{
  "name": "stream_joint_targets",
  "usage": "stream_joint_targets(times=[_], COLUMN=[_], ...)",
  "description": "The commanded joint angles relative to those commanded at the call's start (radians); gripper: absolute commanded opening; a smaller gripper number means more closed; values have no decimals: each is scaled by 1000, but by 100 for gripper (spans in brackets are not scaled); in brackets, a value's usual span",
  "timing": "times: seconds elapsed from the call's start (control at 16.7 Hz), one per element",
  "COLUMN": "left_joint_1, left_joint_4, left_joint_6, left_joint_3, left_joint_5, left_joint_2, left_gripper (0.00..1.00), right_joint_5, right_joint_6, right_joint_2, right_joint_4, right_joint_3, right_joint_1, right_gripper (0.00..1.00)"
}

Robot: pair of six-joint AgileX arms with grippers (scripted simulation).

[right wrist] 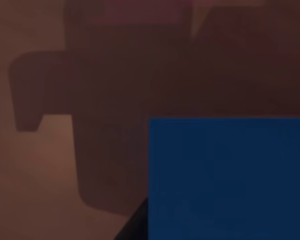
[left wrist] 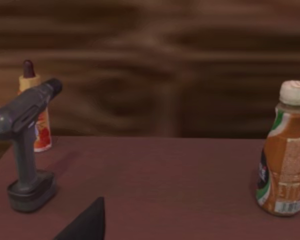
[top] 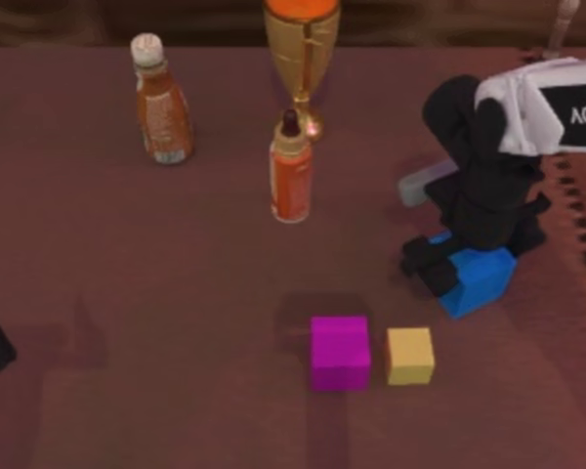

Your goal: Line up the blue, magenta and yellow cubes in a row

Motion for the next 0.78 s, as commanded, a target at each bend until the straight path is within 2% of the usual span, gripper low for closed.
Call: stream_joint_targets(times=[0.12,0.18,0.78], left_joint_1=[0,0,0], left_joint_4=[0,0,0], left_joint_6=[0,0,0], left_joint_3=[0,0,0], left_joint_5=[0,0,0], left_joint_2=[0,0,0], left_gripper=[100,100,100], right_joint_5=[0,0,-1], right_joint_6=[0,0,-1], right_joint_2=[0,0,-16], right_joint_4=[0,0,-21], right_joint_3=[0,0,16], right_joint_1=[0,0,1], right_gripper=[2,0,0])
